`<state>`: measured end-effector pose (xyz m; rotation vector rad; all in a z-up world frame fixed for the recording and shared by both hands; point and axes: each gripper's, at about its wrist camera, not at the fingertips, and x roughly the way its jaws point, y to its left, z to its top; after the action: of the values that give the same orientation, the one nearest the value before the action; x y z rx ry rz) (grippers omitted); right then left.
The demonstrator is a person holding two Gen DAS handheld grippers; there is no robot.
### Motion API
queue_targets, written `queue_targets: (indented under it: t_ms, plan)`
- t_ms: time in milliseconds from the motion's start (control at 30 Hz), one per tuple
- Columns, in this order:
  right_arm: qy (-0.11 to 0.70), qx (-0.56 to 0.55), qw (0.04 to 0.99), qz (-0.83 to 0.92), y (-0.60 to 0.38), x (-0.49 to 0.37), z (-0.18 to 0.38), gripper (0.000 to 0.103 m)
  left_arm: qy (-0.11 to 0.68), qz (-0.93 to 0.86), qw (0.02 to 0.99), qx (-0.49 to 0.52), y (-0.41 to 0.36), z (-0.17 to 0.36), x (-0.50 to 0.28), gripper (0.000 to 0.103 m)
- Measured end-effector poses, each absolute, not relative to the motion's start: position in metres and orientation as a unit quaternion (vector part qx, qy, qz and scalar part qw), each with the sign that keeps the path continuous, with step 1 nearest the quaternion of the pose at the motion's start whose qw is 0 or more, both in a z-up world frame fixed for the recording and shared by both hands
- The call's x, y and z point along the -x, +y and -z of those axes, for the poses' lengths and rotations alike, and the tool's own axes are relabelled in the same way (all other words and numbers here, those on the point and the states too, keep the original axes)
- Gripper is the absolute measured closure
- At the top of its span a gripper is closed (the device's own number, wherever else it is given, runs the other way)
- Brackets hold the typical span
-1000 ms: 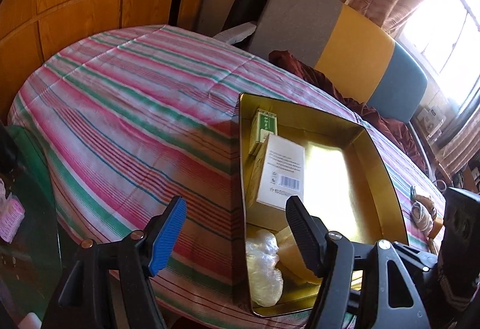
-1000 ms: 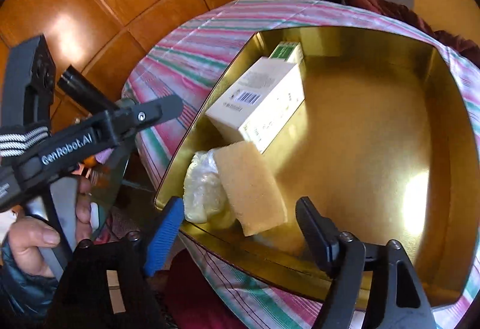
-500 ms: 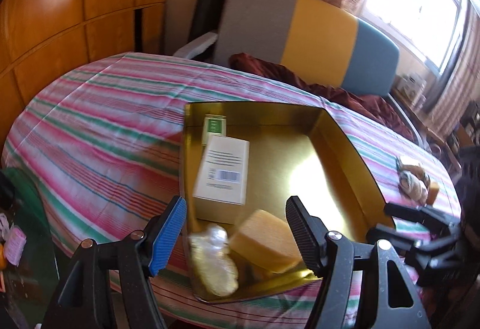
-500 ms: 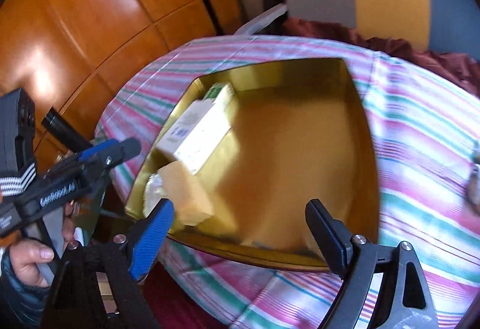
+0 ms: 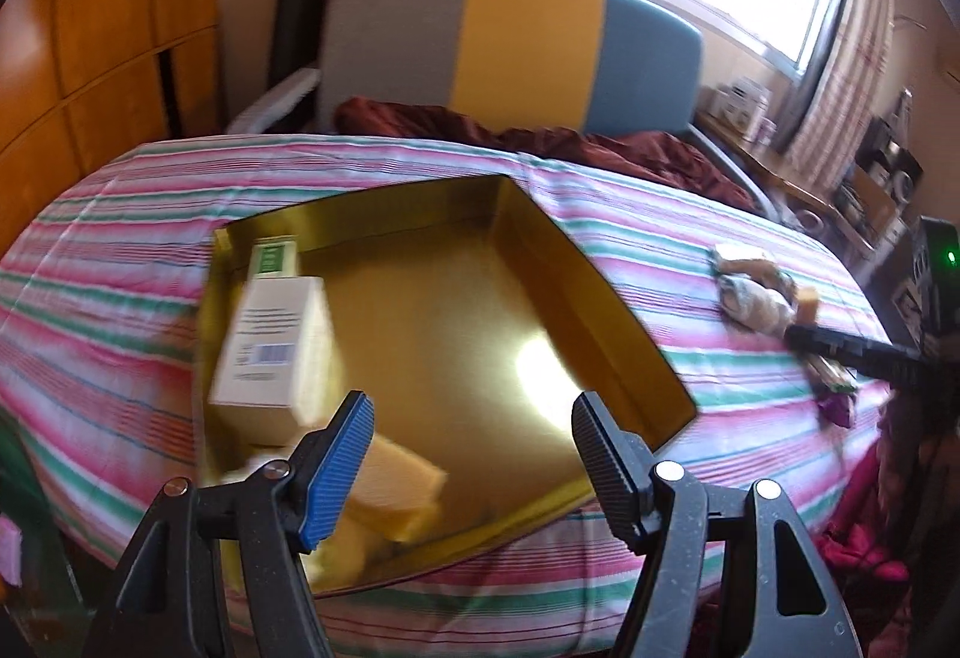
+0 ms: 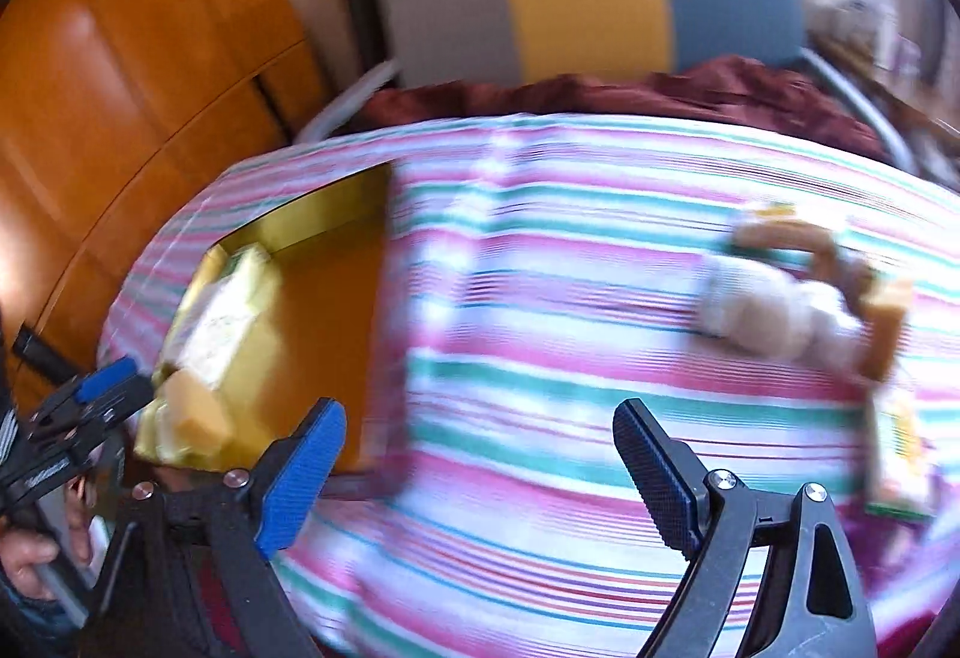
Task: Organize objects
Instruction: 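Return both tools to the pile and grasp the WEIDAN cracker pack with the left tool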
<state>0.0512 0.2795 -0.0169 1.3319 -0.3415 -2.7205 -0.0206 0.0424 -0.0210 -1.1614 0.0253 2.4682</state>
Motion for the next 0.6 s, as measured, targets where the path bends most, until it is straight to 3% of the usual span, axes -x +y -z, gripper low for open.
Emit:
queue_targets:
  t_ms: [367,600]
  plan:
    - [-0.247,-0.377,-0.184,0.873,0.464,-0.107,0.008,0.008,0.053,-0.842,0.303,0.444,0.120,0.033,0.007,0.034]
    - [-0.412,-0.351,-0.224,0.810,0.525,-0.138,0.052,0.008,0.075,-0.790,0.382,0.473,0.192,0.044,0.001,0.034]
